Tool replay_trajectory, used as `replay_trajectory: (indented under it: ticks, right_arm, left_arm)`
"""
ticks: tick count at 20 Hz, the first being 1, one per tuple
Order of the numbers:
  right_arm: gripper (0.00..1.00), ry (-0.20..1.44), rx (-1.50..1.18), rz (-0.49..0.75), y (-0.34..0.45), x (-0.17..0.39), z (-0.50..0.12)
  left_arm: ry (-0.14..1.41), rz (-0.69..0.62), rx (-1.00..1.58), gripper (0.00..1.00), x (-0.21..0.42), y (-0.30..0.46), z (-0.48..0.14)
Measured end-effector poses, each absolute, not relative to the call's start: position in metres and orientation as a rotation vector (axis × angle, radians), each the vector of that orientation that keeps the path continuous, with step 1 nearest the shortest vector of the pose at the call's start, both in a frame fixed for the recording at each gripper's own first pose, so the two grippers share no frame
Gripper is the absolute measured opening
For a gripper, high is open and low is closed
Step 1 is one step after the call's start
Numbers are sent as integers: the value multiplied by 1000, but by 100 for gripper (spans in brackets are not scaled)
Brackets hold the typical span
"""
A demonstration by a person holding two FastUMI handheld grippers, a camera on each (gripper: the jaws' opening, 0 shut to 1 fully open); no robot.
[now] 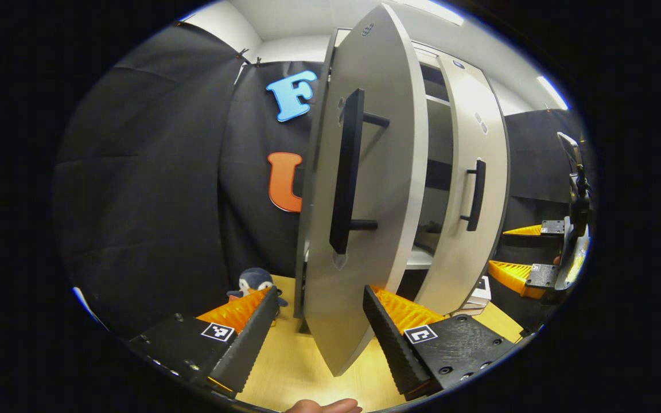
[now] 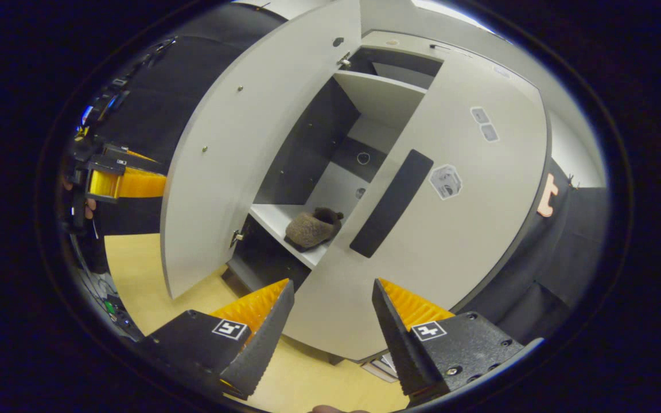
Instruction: Grab one shoe with the right hand and put it into the shoe cabinet, grab the other shoe with the left hand and put it into the shoe cabinet; then close the right door with the right hand and the left door with the left hand.
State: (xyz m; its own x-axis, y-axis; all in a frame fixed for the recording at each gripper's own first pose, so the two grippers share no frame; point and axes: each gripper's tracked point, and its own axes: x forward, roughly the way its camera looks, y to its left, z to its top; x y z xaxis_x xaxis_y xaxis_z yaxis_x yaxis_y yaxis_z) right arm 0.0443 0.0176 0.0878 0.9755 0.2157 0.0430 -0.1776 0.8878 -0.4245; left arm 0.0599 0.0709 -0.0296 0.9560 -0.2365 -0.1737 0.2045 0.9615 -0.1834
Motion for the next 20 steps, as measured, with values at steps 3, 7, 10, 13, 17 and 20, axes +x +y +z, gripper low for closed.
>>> replay_trajectory:
  ticks: [3,7,10,13,17,20]
  right_arm:
    - [89,-72,-422,179,3,48,83]
    - [89,-44,-423,143,-23,53,74]
    - [90,-31,-404,118,-41,55,68]
    - [90,-10,-379,95,-58,59,61]
    - [89,-9,-356,69,-79,59,61]
    - [90,-9,-342,59,-91,60,59]
  left_arm:
    - [190,-266,-151,92,67,53,-27]
    - [195,-307,-152,92,80,32,-25]
    - [190,-342,-152,92,88,13,-23]
    - [197,-385,-126,92,96,-9,-24]
    - [189,-421,-109,92,105,-35,-18]
    - [182,-415,-115,91,111,-40,-14]
